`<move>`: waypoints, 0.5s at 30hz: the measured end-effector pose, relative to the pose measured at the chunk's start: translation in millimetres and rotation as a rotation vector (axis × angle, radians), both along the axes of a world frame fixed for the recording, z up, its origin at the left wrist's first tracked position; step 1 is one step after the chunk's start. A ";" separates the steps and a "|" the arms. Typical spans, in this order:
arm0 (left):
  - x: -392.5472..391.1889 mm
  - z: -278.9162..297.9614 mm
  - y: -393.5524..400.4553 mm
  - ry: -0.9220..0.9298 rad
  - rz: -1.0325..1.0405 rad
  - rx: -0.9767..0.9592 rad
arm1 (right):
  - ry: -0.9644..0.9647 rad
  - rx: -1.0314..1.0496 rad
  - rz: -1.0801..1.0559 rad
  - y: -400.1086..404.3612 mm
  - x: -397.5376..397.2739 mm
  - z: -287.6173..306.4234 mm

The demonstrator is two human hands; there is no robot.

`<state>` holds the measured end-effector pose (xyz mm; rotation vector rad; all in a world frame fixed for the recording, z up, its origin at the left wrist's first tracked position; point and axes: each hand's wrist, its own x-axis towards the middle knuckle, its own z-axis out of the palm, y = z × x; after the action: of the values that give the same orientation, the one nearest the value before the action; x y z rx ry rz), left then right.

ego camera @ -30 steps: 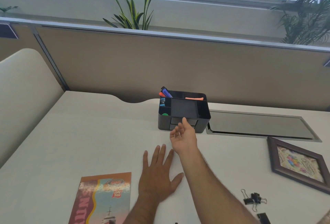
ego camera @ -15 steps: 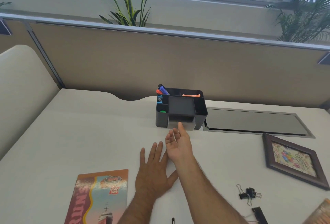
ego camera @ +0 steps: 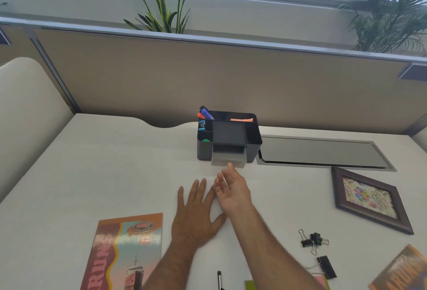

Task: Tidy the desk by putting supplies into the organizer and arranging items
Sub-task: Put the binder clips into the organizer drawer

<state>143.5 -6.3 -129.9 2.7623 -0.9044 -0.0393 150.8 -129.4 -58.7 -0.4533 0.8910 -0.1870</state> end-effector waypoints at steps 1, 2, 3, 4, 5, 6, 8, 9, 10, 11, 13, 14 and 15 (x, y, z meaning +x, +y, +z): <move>-0.3 0.5 0.7 -0.002 -0.009 0.003 | 0.009 -0.012 0.007 -2.4 -4.3 0.0; -0.3 1.2 1.9 -0.010 -0.023 -0.004 | 0.017 -0.024 0.012 -5.6 -8.7 -0.3; -0.2 2.5 4.1 -0.010 -0.047 -0.031 | 0.027 -0.036 0.014 -8.6 -13.4 -0.1; -0.5 3.9 7.3 -0.001 -0.084 -0.084 | 0.037 -0.048 0.016 -12.1 -18.3 0.0; -1.6 5.4 11.3 0.031 -0.138 -0.152 | 0.046 -0.059 0.015 -15.8 -23.6 0.2; -4.1 7.7 16.2 0.080 -0.206 -0.219 | 0.052 -0.069 0.012 -19.9 -29.1 0.3; -13.8 13.7 26.7 0.159 -0.370 -0.318 | 0.066 -0.097 0.005 -28.5 -40.3 0.9; -20.7 17.4 32.0 0.183 -0.459 -0.339 | 0.076 -0.115 0.006 -31.9 -45.8 1.1; -28.8 21.1 36.6 0.200 -0.547 -0.346 | 0.087 -0.135 0.011 -35.0 -51.2 1.1; -36.8 23.8 40.0 0.208 -0.627 -0.344 | 0.098 -0.158 0.019 -37.6 -55.7 0.9; -52.1 28.6 44.5 0.212 -0.747 -0.324 | 0.122 -0.201 0.039 -40.4 -64.3 0.1; -58.4 29.5 45.5 0.211 -0.780 -0.309 | 0.129 -0.216 0.052 -40.8 -68.1 0.2; -63.7 29.2 46.4 0.209 -0.799 -0.294 | 0.135 -0.228 0.064 -40.6 -72.0 0.2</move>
<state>79.9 40.1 -100.7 1.9363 -1.7138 -0.2947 78.9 -170.0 -58.5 -0.7119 0.9900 -0.2021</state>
